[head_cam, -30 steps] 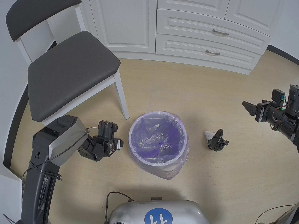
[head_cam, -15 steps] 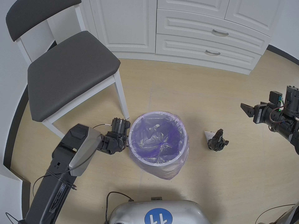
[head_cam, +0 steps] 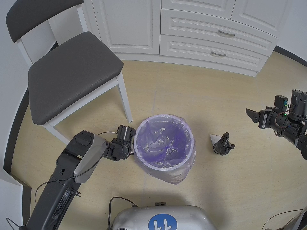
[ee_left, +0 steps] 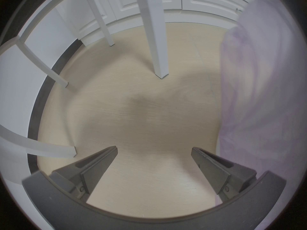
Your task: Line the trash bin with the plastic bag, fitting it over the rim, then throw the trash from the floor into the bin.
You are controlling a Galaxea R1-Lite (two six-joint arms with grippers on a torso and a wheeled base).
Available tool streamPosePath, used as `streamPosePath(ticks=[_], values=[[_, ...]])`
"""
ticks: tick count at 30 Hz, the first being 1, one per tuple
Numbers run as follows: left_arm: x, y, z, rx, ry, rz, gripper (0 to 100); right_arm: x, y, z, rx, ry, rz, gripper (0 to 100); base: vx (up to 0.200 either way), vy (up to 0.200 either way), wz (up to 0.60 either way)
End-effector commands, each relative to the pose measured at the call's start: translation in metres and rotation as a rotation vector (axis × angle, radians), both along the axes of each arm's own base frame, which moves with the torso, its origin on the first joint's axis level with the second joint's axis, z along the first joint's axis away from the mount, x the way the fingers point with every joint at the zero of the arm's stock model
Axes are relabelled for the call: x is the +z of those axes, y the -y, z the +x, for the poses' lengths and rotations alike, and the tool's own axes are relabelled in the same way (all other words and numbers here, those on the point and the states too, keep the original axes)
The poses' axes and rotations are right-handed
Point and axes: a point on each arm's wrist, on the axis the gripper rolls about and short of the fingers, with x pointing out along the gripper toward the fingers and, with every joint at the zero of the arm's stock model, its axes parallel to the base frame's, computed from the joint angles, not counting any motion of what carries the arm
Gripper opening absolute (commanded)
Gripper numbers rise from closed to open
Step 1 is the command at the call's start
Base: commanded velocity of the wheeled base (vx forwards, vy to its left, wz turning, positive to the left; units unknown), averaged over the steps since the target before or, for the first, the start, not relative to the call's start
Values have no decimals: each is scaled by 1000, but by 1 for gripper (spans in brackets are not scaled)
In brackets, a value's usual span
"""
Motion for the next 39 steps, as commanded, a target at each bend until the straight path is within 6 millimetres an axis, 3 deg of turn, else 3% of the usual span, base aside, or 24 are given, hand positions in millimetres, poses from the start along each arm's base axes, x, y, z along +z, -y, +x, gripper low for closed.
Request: streamPosePath(ticks=[1,8,9,11,19,24,28,32,34,39], values=[[33,-14,-3,47,23,-22,100,4,0,-3,1,15,2,100,0,0,0],[63,-31,-20,81,45,-47,100,10,1,-12,2,40,7,100,0,0,0],[78,-36,-33,82,63,-54,100,14,2,-16,2,54,7,100,0,0,0],[83,-37,-39,78,64,-55,100,15,2,-18,2,59,9,100,0,0,0],[135,-41,-103,-5,118,-60,100,25,4,-36,2,108,13,100,0,0,0],[168,-43,-152,-141,136,-118,100,30,5,-44,6,129,14,100,0,0,0],[188,-42,-180,-220,193,-160,100,35,6,-51,9,150,17,100,0,0,0],[200,-46,-196,-243,224,-158,100,34,9,-57,13,154,-3,100,0,0,0],[210,-50,-213,-259,237,-171,100,33,9,-63,20,155,-36,100,0,0,0],[212,-57,-239,-294,234,-198,100,25,10,-76,32,123,-126,100,0,0,0]])
